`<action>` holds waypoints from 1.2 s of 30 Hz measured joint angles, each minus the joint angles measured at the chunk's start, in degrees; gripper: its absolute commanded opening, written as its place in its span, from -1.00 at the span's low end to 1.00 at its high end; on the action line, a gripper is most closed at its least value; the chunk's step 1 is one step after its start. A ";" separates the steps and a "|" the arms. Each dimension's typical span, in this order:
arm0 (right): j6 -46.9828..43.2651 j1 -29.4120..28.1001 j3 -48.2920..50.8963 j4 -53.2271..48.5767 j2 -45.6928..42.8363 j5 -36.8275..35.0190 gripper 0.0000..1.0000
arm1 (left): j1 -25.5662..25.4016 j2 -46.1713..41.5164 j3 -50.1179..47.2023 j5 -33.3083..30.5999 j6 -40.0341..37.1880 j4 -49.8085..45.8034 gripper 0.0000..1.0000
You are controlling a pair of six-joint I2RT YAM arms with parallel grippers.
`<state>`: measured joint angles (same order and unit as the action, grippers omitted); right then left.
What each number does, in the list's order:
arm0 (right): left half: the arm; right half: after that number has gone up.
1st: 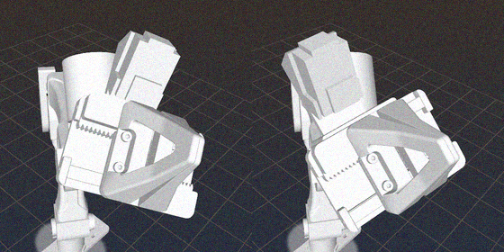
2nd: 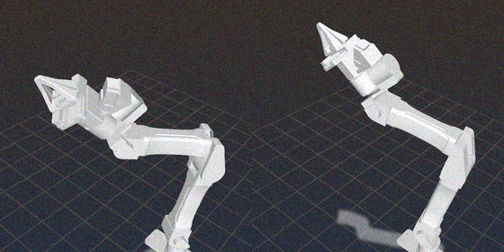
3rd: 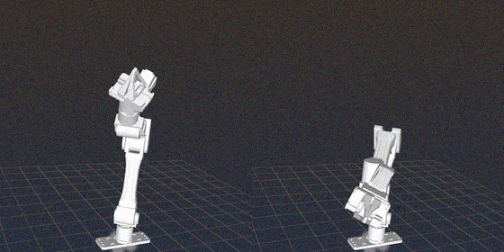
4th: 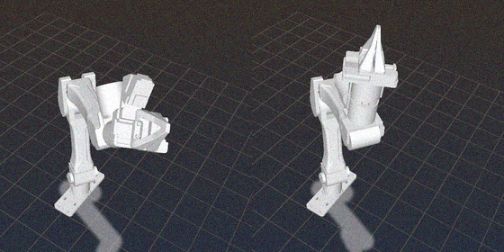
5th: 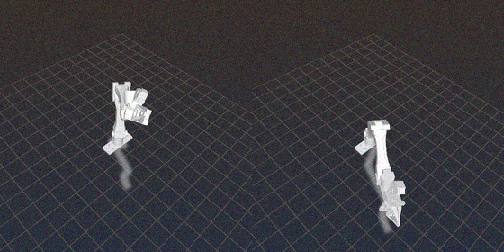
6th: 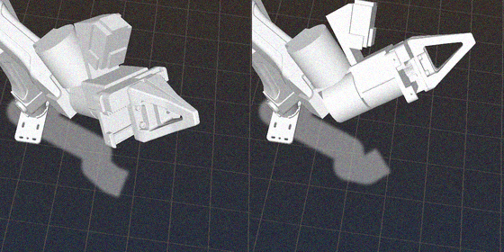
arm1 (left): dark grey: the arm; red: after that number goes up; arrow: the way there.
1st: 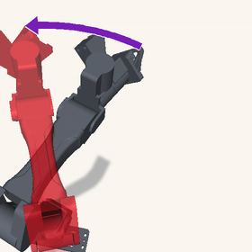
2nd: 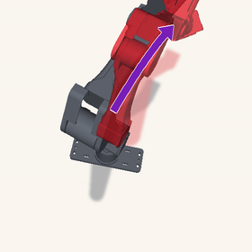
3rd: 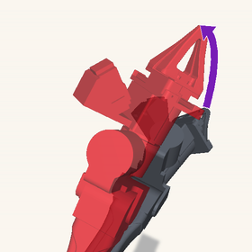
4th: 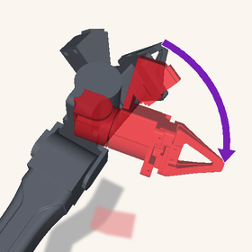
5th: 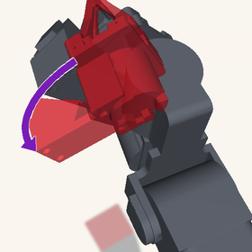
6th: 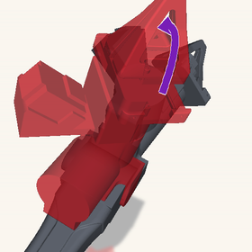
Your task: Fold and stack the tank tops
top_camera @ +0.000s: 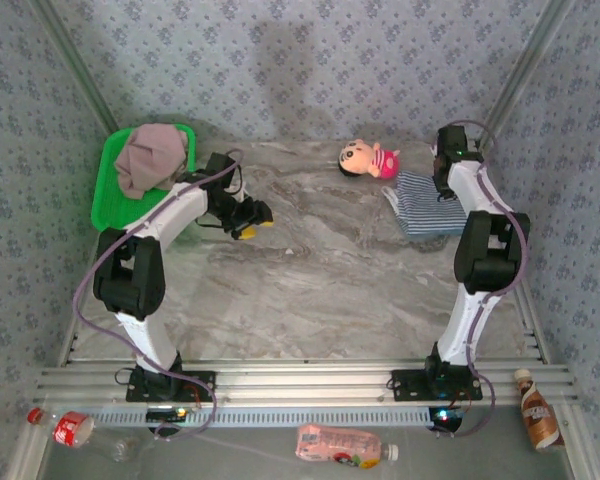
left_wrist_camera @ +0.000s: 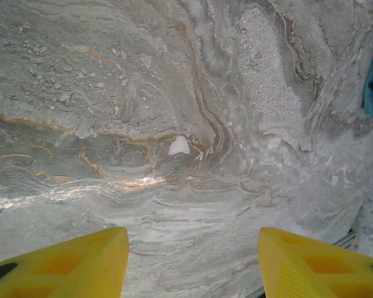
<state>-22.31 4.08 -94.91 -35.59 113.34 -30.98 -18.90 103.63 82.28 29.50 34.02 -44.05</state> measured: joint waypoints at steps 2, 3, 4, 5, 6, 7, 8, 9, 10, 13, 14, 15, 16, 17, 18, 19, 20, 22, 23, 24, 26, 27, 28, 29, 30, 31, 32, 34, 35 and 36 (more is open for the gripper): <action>0.52 0.04 -0.13 0.02 -0.11 -1.46 0.08 | 0.15 0.00 1.01 -0.63 -0.72 -1.46 0.15; 0.70 0.04 -0.13 -0.02 -0.28 -1.81 0.09 | 0.31 0.00 1.79 -1.03 -1.33 -2.45 0.16; 1.01 0.09 -0.13 0.00 -0.57 -1.79 0.11 | 0.55 0.00 2.38 -1.33 -1.77 -3.02 0.16; 1.57 0.15 -0.07 0.02 -1.11 -1.29 0.14 | 1.09 -0.04 3.02 -1.99 -2.38 -3.76 0.16; 2.05 0.24 0.31 0.24 -2.16 0.20 0.17 | 1.95 -0.13 3.34 -2.36 -3.02 -4.39 0.16; 2.45 0.31 0.81 0.26 -3.32 1.62 0.20 | 2.86 -0.37 3.41 -2.99 -3.54 -4.94 0.17; 2.95 0.31 1.55 0.46 -4.98 3.58 0.22 | 4.20 -0.70 3.43 -3.91 -4.28 -5.84 0.17; 3.58 0.28 2.38 0.76 -6.86 5.44 0.24 | 5.81 -1.16 3.45 -5.20 -5.16 -7.10 0.19; 4.17 0.24 3.37 1.36 -8.79 7.56 0.26 | 7.08 -1.62 3.50 -6.32 -5.92 -8.13 0.19; 6.27 -0.70 7.67 3.80 -15.08 13.97 0.33 | 11.69 -3.32 3.85 -9.64 -8.55 -11.26 0.20; 7.17 -1.40 9.84 4.98 -17.38 16.31 0.37 | 13.18 -3.93 3.98 -10.71 -9.33 -12.00 0.20; 8.09 -2.27 12.17 6.14 -19.58 18.53 0.40 | 14.82 -4.63 4.24 -11.80 -10.25 -12.83 0.20; 8.79 -3.13 14.36 7.23 -21.38 20.59 0.42 | 16.26 -5.20 4.46 -12.72 -10.95 -13.33 0.21; 9.94 -4.28 17.27 8.61 -23.63 23.06 0.43 | 17.81 -5.84 4.85 -13.84 -11.87 -13.88 0.21; 10.99 -5.35 19.82 9.73 -25.42 25.31 0.43 | 19.12 -6.27 5.49 -14.88 -12.63 -14.45 0.21; 11.93 -6.34 21.90 10.62 -26.84 27.43 0.45 | 20.35 -6.58 6.16 -15.93 -13.33 -14.69 0.21; 13.20 -7.72 24.02 11.30 -28.20 29.64 0.46 | 21.73 -6.73 7.10 -17.22 -14.21 -14.69 0.21; 15.37 -10.54 27.30 13.14 -29.88 32.68 0.49 | 23.78 -6.73 8.26 -19.58 -15.63 -13.94 0.21; 16.46 -12.31 28.55 13.62 -30.38 33.94 0.56 | 24.81 -6.64 8.55 -21.09 -16.37 -13.25 0.22; 17.81 -14.51 29.68 14.29 -30.60 35.10 0.65 | 25.68 -6.27 8.87 -22.38 -16.96 -12.74 0.22; 19.89 -18.58 31.34 15.82 -30.69 36.76 0.75 | 27.30 -4.48 10.14 -24.41 -17.75 -11.43 0.21; 21.09 -21.00 32.13 16.70 -30.71 37.48 0.76 | 27.96 -2.97 11.17 -25.42 -18.14 -10.60 0.22; 21.81 -22.86 32.70 17.55 -30.69 38.01 0.76 | 28.50 -1.36 12.28 -26.47 -18.51 -9.44 0.23; 22.88 -25.09 33.27 18.60 -30.69 38.56 0.77 | 29.07 0.42 13.35 -27.58 -18.91 -7.91 0.27; 23.80 -27.02 33.64 19.47 -30.69 38.99 0.88 | 29.53 2.05 14.25 -28.41 -19.26 -6.43 0.30; 24.92 -28.74 33.94 20.31 -30.69 39.47 1.00 | 29.86 3.48 15.06 -29.03 -19.50 -5.22 0.30; 25.90 -30.23 34.05 20.98 -30.64 39.87 1.00 | 30.29 5.20 15.98 -29.64 -19.69 -3.52 0.30; 27.52 -32.41 34.03 22.60 -30.32 40.33 1.00 | 30.93 8.26 18.14 -30.32 -19.89 -1.62 0.31; 28.33 -33.42 34.03 23.50 -30.03 40.50 1.00 | 31.26 10.36 19.93 -30.45 -19.96 -0.70 0.32; 29.00 -34.21 34.03 24.17 -29.68 40.68 1.00 | 31.47 12.33 21.77 -30.40 -19.96 -0.04 0.32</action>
<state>6.70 -30.13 -60.88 -11.42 83.66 9.69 12.58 115.96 104.05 -0.91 14.06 -44.10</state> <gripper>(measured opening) 0.999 0.657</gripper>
